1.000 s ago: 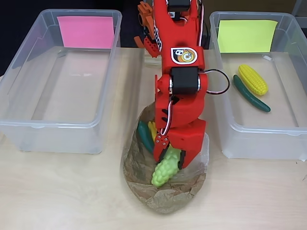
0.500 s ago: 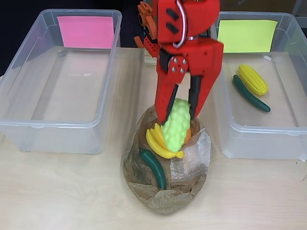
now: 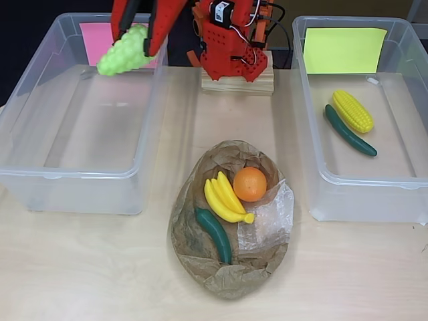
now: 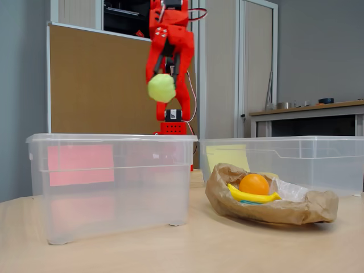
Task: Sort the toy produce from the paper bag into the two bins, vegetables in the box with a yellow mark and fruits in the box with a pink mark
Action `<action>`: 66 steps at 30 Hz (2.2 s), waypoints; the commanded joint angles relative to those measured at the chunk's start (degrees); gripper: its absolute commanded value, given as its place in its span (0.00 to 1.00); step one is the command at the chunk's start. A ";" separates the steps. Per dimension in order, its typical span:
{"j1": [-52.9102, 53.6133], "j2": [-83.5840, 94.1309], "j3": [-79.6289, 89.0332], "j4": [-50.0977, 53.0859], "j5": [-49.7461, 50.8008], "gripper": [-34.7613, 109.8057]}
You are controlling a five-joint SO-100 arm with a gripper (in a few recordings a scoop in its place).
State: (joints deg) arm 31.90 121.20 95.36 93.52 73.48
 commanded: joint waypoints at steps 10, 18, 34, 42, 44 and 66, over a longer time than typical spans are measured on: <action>26.10 -4.13 20.92 -20.04 1.41 0.28; 30.06 -18.54 28.39 -34.72 3.96 0.34; 28.30 -12.04 31.46 -34.01 -2.72 0.47; 18.11 1.67 19.42 -19.86 -12.66 0.44; 12.66 2.99 15.38 -17.40 -14.94 0.44; -38.76 -26.46 3.87 -23.91 -14.06 0.42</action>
State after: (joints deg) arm -4.31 99.23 101.25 71.10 57.22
